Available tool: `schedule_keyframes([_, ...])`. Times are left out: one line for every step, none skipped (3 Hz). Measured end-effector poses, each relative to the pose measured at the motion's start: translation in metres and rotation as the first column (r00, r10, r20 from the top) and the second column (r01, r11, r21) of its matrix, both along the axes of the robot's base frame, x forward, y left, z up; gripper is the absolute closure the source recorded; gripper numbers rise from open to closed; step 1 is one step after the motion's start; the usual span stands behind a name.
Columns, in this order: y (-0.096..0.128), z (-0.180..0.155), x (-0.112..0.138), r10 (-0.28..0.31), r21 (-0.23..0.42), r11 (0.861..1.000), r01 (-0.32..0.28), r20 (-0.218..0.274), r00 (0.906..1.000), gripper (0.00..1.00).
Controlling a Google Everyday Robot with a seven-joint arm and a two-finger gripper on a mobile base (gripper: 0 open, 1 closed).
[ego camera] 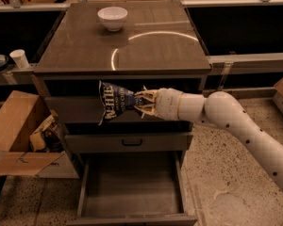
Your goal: Pick blue chip bag from bottom drawer and place on counter
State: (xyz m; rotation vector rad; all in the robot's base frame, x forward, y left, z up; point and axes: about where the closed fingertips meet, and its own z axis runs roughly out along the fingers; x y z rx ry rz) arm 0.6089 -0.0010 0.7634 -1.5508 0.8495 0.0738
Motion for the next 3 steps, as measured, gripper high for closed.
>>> schedule_keyframes([-0.010, 0.049, 0.030, -0.058, 0.047, 0.997, 0.056, 0.049, 0.9971, 1.00])
schedule_keyframes([-0.038, 0.116, 0.061, -0.153, 0.113, 0.984, 0.138, 0.133, 0.9793, 1.00])
schedule_keyframes([-0.069, 0.158, 0.087, -0.252, 0.222, 0.950, 0.218, 0.136, 0.9581, 1.00])
